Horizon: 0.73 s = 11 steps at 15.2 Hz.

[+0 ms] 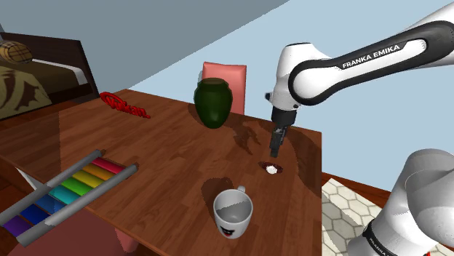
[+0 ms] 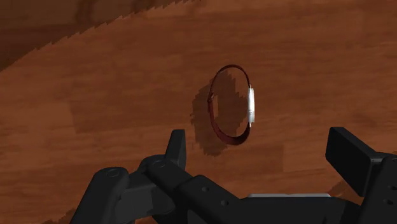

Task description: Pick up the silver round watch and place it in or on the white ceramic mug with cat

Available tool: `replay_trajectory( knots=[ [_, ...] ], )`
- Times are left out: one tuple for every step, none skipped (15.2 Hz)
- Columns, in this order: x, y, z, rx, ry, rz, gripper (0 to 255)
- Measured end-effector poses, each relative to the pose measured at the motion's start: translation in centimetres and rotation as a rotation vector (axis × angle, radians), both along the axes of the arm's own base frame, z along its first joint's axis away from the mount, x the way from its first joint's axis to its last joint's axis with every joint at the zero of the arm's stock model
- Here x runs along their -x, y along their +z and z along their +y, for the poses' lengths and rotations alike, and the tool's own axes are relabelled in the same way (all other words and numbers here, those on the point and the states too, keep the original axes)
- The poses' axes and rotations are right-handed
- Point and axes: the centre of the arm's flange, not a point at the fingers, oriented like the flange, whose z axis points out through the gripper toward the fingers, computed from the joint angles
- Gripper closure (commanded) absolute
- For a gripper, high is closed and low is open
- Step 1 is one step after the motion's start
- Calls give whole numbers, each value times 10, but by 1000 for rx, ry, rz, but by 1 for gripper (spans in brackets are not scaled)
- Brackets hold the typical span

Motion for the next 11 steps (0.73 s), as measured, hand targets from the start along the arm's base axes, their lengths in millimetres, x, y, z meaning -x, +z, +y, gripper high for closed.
replay_trajectory(
  knots=[
    [0,-9,5,-11,26,2,0],
    [-2,-16,9,-16,40,3,0],
    [-3,-22,10,-19,47,3,0],
    [-3,-27,11,-20,50,3,0],
    [-4,-33,12,-21,52,3,0],
    [-4,-38,13,-21,53,3,0],
    [-3,-42,14,-21,53,3,0],
    [-3,-48,13,-21,53,3,0],
    [-4,-53,13,-21,53,3,0],
    [-3,-55,14,-21,54,3,0],
    [-3,-56,14,-22,54,3,0]
  ],
)
